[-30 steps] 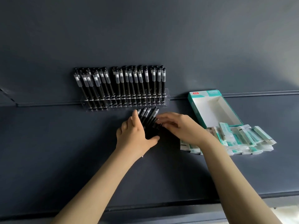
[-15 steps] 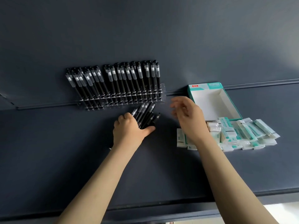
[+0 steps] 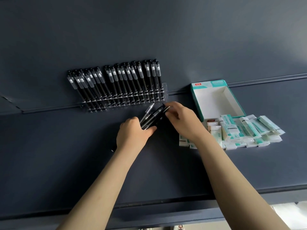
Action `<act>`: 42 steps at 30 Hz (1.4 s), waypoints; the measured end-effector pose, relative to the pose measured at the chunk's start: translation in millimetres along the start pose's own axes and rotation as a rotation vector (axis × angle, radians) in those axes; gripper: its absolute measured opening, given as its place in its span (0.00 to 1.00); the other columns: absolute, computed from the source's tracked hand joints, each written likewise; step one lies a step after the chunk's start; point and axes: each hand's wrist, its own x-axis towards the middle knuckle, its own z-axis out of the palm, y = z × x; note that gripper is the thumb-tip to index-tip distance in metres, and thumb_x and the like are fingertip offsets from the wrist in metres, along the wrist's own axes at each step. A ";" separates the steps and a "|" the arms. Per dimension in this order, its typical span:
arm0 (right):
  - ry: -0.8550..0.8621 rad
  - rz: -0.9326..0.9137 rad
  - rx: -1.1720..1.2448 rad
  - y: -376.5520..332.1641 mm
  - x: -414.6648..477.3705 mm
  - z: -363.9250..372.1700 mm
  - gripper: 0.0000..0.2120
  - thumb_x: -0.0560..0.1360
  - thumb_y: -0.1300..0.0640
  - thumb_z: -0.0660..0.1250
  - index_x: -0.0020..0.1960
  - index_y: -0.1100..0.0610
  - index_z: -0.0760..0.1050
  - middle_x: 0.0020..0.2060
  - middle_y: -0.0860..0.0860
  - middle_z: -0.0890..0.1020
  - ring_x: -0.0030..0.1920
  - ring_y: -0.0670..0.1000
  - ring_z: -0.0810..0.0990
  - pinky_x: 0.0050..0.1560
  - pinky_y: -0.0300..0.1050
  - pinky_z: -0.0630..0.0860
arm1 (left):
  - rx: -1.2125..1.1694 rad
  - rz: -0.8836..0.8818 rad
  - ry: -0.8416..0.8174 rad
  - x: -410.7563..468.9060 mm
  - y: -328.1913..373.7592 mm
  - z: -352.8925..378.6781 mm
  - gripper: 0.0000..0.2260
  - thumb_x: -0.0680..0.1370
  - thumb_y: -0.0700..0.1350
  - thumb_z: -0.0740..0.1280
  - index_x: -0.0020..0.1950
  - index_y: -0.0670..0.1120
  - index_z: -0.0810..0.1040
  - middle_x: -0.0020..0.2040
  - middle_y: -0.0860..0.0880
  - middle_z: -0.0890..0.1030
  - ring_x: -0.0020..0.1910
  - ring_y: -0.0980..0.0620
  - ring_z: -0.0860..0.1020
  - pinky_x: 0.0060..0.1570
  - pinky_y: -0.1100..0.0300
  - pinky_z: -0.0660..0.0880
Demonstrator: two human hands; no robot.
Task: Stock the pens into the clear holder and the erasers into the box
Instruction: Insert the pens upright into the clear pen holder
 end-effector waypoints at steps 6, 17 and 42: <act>0.032 0.056 0.293 -1.7 5.1 1.1 0.13 0.78 0.57 0.68 0.61 0.53 0.75 0.49 0.51 0.83 0.49 0.50 0.82 0.53 0.51 0.81 | -0.017 0.015 -0.026 -5.0 3.0 -3.9 0.21 0.73 0.59 0.72 0.46 0.42 0.72 0.42 0.47 0.77 0.40 0.45 0.78 0.34 0.55 0.73; 0.123 0.188 0.729 -4.9 3.7 -1.7 0.13 0.75 0.63 0.72 0.57 0.61 0.74 0.44 0.57 0.84 0.41 0.51 0.84 0.45 0.44 0.82 | -0.064 0.046 -0.130 -9.4 5.9 -12.4 0.15 0.71 0.51 0.73 0.41 0.42 0.72 0.37 0.48 0.75 0.33 0.50 0.73 0.29 0.58 0.66; 0.197 0.229 1.207 -34.1 6.5 -24.9 0.13 0.78 0.69 0.64 0.37 0.58 0.68 0.31 0.54 0.75 0.34 0.49 0.82 0.43 0.41 0.81 | -0.737 -0.061 -0.424 9.4 -48.1 -71.8 0.05 0.77 0.43 0.71 0.49 0.41 0.80 0.38 0.46 0.85 0.43 0.51 0.83 0.46 0.56 0.76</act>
